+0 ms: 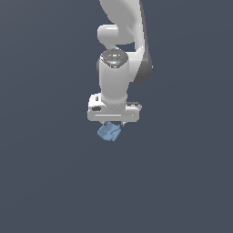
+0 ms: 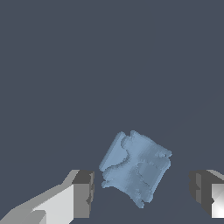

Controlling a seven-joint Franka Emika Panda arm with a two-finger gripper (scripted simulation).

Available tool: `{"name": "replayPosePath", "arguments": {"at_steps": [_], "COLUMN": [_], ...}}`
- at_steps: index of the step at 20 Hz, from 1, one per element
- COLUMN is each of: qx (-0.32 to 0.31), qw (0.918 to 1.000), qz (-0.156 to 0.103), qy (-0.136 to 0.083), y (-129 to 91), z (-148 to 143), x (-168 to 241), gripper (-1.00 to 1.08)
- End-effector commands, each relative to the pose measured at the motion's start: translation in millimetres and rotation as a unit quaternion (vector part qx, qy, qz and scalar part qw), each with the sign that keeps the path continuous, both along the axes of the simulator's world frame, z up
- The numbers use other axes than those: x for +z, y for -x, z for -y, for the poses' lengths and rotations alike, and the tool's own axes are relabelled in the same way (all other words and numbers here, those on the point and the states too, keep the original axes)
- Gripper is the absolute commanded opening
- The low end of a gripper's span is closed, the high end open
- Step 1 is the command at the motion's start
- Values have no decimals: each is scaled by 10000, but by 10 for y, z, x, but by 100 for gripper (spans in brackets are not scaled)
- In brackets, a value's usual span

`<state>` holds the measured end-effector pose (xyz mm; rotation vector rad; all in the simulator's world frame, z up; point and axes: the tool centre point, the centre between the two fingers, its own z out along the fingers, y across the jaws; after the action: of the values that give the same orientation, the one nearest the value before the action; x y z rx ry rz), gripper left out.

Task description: Pick up the object and move it to a goal position.

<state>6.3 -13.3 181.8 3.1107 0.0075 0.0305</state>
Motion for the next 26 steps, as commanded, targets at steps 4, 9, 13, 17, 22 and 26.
{"name": "replayPosePath", "arguments": {"at_steps": [4,9,13,17,22,26], "qx": [-8,-37,-79,-145,-267,-386], "qw": [10000,9996,9985,9961,9908,9851], "qz": [-13,-33,-45,-40,11,85], "qy": [-87,-295,-546,-868,-1327,-1672], "y": [16,53,96,151,229,290], "z": [2,8,17,32,62,94], "x": [-28,-90,-162,-251,-374,-464], "gripper": [68,68,68,68,68,68]}}
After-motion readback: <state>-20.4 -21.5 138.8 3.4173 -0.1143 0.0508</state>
